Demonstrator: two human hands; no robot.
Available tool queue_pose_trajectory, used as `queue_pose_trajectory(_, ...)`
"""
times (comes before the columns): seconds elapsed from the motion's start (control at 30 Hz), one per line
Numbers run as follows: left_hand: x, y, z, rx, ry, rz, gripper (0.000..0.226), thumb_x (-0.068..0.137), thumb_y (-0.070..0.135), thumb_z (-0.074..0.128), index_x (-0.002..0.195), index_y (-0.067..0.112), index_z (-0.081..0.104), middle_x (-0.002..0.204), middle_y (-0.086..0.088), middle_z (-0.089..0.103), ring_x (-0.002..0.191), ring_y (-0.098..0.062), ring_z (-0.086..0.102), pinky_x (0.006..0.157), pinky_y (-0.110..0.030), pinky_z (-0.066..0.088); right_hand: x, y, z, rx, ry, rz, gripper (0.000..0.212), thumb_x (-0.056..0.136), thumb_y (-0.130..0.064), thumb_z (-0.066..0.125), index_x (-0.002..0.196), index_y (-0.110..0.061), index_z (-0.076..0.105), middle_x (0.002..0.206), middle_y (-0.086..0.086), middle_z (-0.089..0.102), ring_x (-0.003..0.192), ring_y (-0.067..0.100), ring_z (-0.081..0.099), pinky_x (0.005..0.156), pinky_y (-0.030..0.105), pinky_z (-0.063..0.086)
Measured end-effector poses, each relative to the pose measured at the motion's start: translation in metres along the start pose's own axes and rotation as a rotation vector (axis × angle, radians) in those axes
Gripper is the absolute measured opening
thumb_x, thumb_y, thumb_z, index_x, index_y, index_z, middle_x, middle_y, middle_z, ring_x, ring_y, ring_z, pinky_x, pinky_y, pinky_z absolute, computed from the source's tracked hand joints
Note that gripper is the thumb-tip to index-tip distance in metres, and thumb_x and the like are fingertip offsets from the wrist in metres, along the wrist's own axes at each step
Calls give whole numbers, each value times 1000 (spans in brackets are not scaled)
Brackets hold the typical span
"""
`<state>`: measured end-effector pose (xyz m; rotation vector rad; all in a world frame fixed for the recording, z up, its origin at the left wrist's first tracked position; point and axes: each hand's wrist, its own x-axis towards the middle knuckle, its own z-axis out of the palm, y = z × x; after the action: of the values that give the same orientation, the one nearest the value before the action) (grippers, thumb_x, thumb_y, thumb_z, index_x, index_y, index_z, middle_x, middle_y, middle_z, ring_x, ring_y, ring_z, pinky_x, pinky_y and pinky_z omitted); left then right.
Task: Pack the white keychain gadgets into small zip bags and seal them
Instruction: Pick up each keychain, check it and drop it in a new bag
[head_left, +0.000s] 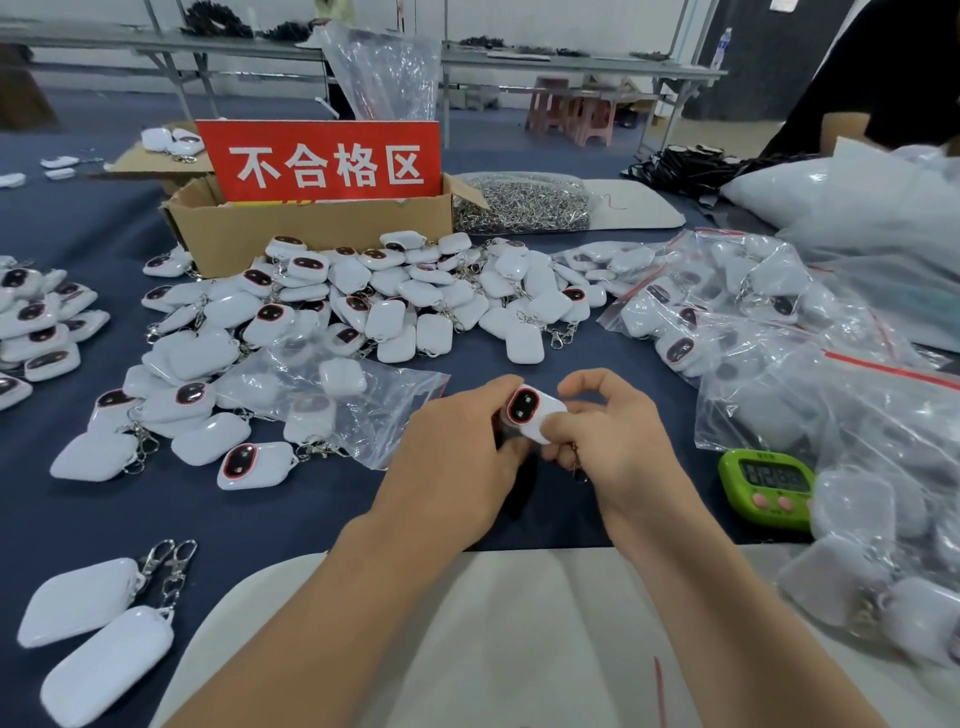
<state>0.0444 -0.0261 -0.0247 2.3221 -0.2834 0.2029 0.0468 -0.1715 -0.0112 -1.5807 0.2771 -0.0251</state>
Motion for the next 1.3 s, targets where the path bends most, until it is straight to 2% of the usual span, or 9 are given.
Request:
queue_pose_trajectory(0.1,-1,1,-1,7,40,15,15,89,34,71,99,38,61,84,17,68,80,-9,63,75,-38,54,2,-1,0,50,-15,16,23,86,11,56,97,-9,61,54,13,58,43,17,45,42,20,35)
queue_pose_trajectory(0.23,-3,0,-1,16,141,29,48,90,37,74,137,39,60,143,20,58,110,-7,61,98,-27,47,5,-5,1,147,-87,76,15,91,6,56,89,-7,64,57,13,59,45,21,48,41,25,30)
queue_pose_trajectory(0.53,1,0,-1,-68,73,-5,19,99,45,56,90,30,65,78,12,68,78,-7,60,70,-31,48,0,2,9,-83,-7,-77,42,99,-35,57,65,-12,64,54,4,61,45,16,50,49,23,44)
queue_pose_trajectory(0.73,4,-4,-3,-194,15,-35,30,104,29,52,82,23,71,68,12,68,68,-3,62,59,-16,41,1,5,8,-153,-34,-123,28,94,-11,62,66,-12,63,63,17,64,44,17,49,43,20,37)
queue_pose_trajectory(0.87,4,-3,-4,-260,11,-50,37,103,21,52,72,11,68,62,4,67,56,-6,60,59,-28,47,1,5,9,-144,-36,-123,31,96,-10,61,65,-11,59,71,32,62,45,20,44,43,24,35)
queue_pose_trajectory(1.03,5,-4,0,-229,31,-40,34,107,29,47,87,17,72,71,5,70,66,-10,64,69,-40,54,-1,4,8,-137,-46,-113,35,97,-11,57,63,-14,59,57,11,62,43,19,43,43,23,36)
queue_pose_trajectory(1.13,2,-1,1,-215,-32,7,38,99,34,57,135,44,55,89,21,71,85,1,64,76,-13,47,1,6,5,-194,50,-134,37,97,-15,55,60,-15,61,53,1,57,45,14,44,48,24,38)
queue_pose_trajectory(1.2,1,-2,2,-212,-57,40,52,92,32,64,137,51,50,99,29,68,93,4,64,80,-7,44,3,6,4,-223,91,-130,32,96,-19,54,66,-13,64,53,-1,54,52,16,44,55,31,38)
queue_pose_trajectory(1.3,1,-4,4,-207,-34,73,30,97,34,65,126,42,61,98,23,71,92,0,66,79,-16,48,4,6,5,-226,71,-132,32,94,-33,54,71,-18,69,56,-1,62,53,16,49,60,38,42)
